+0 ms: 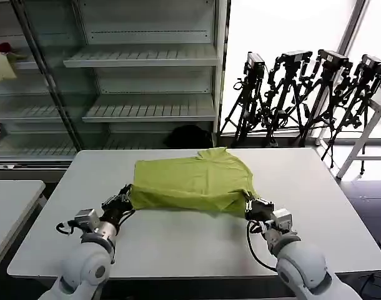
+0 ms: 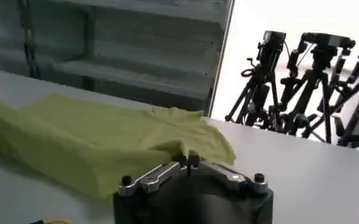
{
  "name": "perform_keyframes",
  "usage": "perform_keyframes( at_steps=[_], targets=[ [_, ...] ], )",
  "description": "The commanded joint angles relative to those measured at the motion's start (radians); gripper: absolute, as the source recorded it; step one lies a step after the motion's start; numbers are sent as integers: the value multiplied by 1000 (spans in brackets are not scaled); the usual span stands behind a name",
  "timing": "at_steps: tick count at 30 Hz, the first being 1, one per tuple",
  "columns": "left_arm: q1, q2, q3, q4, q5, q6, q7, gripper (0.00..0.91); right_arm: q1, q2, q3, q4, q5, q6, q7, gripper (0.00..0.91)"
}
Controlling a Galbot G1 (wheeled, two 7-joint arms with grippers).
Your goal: Fold and organize the clothes.
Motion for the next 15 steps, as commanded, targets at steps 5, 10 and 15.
perform_keyframes(
  at_steps=[5,10,15],
  targets=[
    [-68,-23,53,98,54,-6,13,0,150,25,-38,-161,-68,49,-69,0],
    [-59,-29,53,108,74,-7,25,0,152,33,-55,-176,-88,53,-74,0],
    [-50,-30,51,130,106,-13,44,0,119,31,-55,-170,-105,61,-77,0]
  ],
)
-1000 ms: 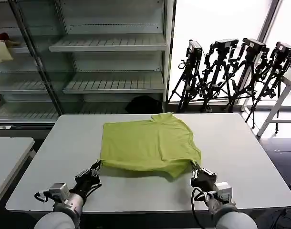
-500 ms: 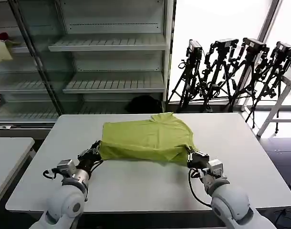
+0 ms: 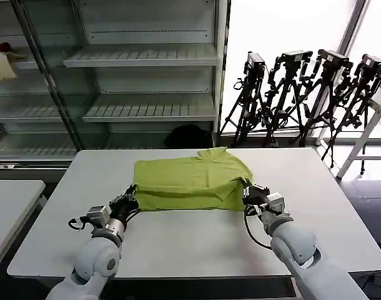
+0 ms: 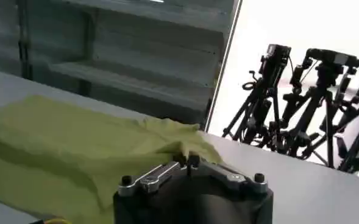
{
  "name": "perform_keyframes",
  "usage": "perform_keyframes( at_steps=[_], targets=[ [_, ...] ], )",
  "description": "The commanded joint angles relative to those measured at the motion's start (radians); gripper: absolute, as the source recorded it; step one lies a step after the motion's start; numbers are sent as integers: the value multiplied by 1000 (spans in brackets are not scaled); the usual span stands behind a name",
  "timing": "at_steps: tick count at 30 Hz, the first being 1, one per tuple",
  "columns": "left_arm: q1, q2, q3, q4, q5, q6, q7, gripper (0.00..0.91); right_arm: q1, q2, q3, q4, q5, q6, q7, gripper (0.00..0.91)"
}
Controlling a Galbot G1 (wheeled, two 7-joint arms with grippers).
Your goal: Fold and organize the clothes.
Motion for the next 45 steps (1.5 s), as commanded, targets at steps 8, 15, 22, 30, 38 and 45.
perform_keyframes(
  at_steps=[8,15,22,30,38,45],
  targets=[
    [-1,1,13,79,106,-29,60,10,-30,6,-9,-37,-47,28,-14,0],
    [-34,5,42,113,124,-58,87,10,-19,18,-19,-70,-56,44,-2,0],
    [-78,16,63,149,126,-56,94,887,-14,25,-28,-82,-62,45,18,907],
    [-64,49,29,104,121,-42,80,907,-13,32,-12,-54,-11,-25,51,907],
    [99,97,-59,-97,38,64,48,907,-164,-56,64,145,147,-69,95,907],
    [232,90,-83,-238,-21,120,56,907,-348,-108,190,263,259,-63,91,907]
  ],
)
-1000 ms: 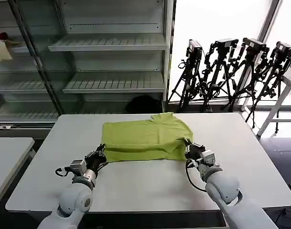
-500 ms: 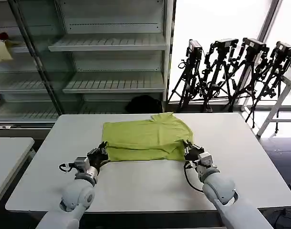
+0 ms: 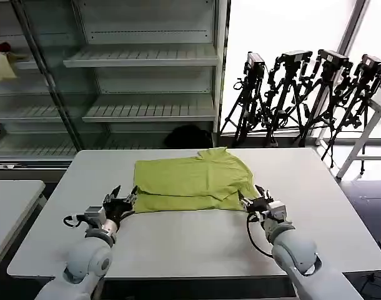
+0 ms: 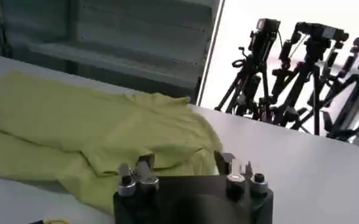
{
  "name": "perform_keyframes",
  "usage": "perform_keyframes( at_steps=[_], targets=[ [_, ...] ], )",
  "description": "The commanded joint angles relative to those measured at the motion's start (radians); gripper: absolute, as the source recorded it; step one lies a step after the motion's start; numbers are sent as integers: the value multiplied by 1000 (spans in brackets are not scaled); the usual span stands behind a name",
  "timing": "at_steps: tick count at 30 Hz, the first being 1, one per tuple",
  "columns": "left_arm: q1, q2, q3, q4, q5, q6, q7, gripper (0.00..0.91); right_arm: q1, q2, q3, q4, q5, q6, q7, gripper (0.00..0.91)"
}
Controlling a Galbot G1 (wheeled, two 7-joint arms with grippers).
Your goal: Fold and organize the clothes.
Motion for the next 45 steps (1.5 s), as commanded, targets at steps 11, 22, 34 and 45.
perform_keyframes(
  at_steps=[11,22,34,45],
  targets=[
    [179,-21,-58,-129,-96,78,16,907,-218,-74,191,67,218,62,-60,907],
    [143,-18,-96,-14,-155,59,47,907,-104,-60,146,-87,239,77,-105,907],
    [101,-42,-59,16,-136,49,71,715,-34,-20,106,-135,229,72,-119,907],
    [100,-47,-49,25,-119,46,83,423,-30,14,77,-146,166,82,-135,655]
  ],
)
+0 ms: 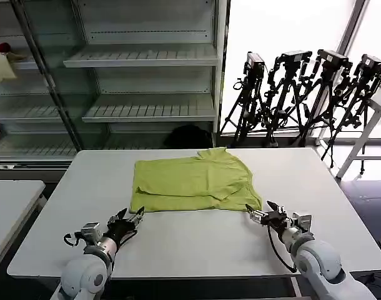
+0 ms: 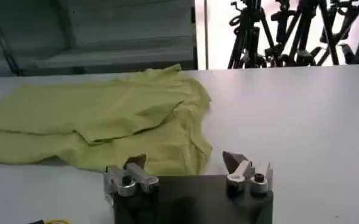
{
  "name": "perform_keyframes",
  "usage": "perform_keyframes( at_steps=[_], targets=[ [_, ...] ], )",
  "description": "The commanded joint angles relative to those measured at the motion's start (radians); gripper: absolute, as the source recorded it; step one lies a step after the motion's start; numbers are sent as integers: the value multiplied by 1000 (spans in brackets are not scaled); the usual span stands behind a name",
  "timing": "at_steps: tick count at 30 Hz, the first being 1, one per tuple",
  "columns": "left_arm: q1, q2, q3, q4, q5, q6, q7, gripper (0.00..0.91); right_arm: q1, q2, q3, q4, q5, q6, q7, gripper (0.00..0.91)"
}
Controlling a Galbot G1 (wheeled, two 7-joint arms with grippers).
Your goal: Fold and organize the clothes.
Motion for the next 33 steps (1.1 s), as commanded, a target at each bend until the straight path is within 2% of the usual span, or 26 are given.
perform_keyframes(
  at_steps=[1,5,6,8,11,12,13,15,20,30,33],
  targets=[
    [-2,-5,4,19,3,-3,6,413,14,14,-13,-15,-42,12,-17,645],
    [1,-10,3,17,6,-5,9,383,7,11,-18,-1,-57,15,-26,574],
    [1,-10,3,16,6,-5,9,353,4,9,-18,0,-57,15,-28,514],
    [2,-10,5,16,7,-6,11,302,1,8,-17,-4,-58,15,-29,474],
    [4,-12,9,16,7,-6,12,262,-5,7,-17,-11,-64,19,-28,464],
    [4,-13,11,16,8,-6,13,222,-9,6,-16,-10,-64,19,-27,464],
    [4,-13,13,17,9,-6,15,121,-12,4,-15,-7,-64,20,-28,453],
    [5,-16,15,21,12,-8,19,30,-18,1,-12,-3,-64,22,-29,423],
    [1,-18,17,26,17,-13,29,20,-18,-2,-9,-3,-65,27,-27,343],
    [-7,-3,18,19,36,-37,45,10,-8,0,-8,7,-67,27,-26,0],
    [-7,0,17,17,43,-43,39,10,-5,1,-7,8,-67,25,-20,0]
  ],
)
